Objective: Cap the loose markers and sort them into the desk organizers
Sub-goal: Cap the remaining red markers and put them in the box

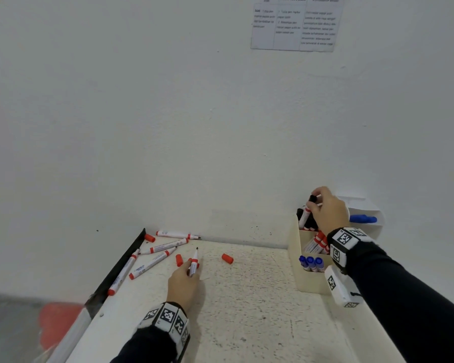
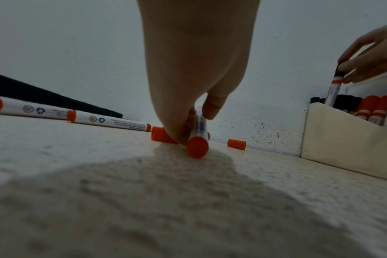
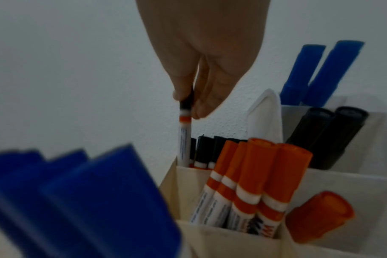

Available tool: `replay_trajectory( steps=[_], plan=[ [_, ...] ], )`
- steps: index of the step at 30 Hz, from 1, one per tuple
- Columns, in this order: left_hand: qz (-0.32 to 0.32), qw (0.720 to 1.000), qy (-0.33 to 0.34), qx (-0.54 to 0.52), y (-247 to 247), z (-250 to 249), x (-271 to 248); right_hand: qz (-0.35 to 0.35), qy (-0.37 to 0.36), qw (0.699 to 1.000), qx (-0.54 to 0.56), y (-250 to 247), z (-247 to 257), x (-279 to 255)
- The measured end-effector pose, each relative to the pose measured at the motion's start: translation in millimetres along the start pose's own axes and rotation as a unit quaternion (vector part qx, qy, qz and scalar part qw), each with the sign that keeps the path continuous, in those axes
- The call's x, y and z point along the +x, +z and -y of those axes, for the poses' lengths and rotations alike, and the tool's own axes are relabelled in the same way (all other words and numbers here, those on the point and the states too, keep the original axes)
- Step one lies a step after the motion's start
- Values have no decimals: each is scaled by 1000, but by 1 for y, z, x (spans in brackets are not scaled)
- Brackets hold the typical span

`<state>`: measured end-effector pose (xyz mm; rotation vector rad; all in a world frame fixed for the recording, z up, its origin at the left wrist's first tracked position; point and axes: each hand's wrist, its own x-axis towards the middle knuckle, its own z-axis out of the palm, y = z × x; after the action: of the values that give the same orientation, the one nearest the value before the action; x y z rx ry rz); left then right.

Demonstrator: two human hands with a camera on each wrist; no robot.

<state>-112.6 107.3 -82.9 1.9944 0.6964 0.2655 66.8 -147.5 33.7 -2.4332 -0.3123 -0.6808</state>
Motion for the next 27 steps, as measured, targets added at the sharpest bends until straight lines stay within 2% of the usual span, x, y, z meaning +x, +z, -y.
replay_trajectory(
  steps=[1,4,5,8,12,13,15,17,18,20,24,27],
  plan=[
    [-4,1000,-1,2,0,1,1,14,9,1000,-9,2,0,-1],
    [-15,1000,-2,-14,0,2,1,162,23,984,-73,15,-3,-7],
    [-20,1000,-1,-23,0,3,1,188,23,977,-98,19,-5,-9],
    [-27,998,-7,-50,-2,2,2,199,12,971,-133,25,-8,-11],
    [-43,996,-2,-76,-3,2,1,259,33,952,-161,22,0,-8],
    [-50,995,-1,-84,-4,4,2,263,40,951,-156,20,5,-7],
    [-62,991,-2,-117,-7,5,3,222,35,969,-99,17,18,-8],
    [-77,988,1,-134,-12,7,3,164,-4,986,-12,16,42,-15],
    [-85,988,8,-125,-16,8,1,167,-22,985,26,18,58,-20],
    [-104,988,22,-112,-27,13,-2,246,-46,965,74,28,87,-37],
    [-110,992,14,-60,-57,25,-7,458,-92,879,95,69,128,-90],
    [-115,993,26,-17,-76,35,-6,528,-128,836,80,105,146,-131]
  ],
)
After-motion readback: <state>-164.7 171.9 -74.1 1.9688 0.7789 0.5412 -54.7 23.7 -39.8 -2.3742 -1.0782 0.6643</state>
